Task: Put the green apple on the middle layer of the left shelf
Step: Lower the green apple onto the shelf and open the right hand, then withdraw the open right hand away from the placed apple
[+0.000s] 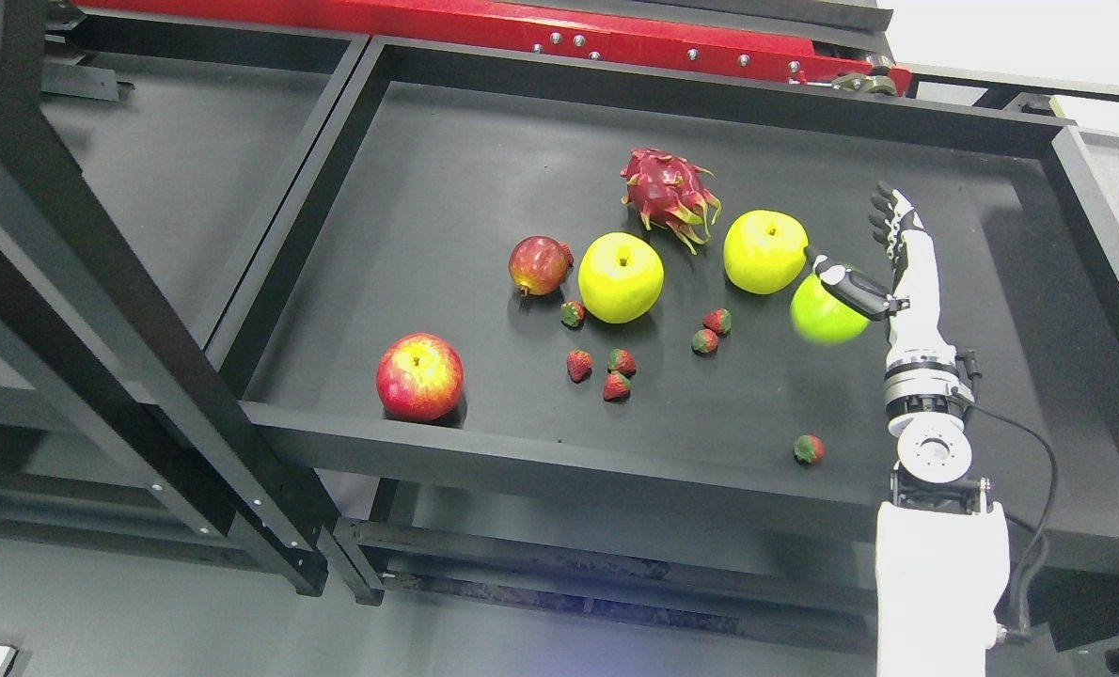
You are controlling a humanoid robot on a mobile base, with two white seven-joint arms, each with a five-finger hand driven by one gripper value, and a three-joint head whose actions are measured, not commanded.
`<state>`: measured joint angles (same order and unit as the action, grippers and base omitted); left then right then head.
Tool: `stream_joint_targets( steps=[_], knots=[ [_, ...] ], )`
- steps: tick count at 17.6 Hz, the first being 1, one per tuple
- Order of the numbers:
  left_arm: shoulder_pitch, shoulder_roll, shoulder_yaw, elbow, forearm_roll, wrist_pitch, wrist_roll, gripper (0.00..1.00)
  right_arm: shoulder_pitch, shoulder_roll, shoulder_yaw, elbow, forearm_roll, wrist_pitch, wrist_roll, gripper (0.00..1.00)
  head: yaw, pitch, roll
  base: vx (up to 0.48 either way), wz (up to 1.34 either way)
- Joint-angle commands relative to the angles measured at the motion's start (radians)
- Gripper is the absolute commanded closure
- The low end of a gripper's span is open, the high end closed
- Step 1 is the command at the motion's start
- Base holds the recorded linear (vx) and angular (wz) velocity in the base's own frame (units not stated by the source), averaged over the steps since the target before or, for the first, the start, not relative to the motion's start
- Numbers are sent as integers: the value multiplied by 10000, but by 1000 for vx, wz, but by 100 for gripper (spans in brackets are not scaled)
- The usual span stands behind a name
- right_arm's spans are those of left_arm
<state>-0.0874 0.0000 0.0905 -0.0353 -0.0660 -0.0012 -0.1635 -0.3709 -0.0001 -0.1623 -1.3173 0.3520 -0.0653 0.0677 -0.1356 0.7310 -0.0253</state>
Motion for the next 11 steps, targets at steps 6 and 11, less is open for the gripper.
stream_joint_targets(
  steps=[6, 11],
  knots=[
    [0, 175, 0, 0, 0, -3, 9, 0, 242, -173, 381, 181, -848, -68, -2, 0, 0, 0, 0, 72, -21],
    [0, 175, 0, 0, 0, -3, -7, 0, 1176, -173, 412, -188, -1525, -588, -2, 0, 0, 0, 0, 31, -1]
  ],
)
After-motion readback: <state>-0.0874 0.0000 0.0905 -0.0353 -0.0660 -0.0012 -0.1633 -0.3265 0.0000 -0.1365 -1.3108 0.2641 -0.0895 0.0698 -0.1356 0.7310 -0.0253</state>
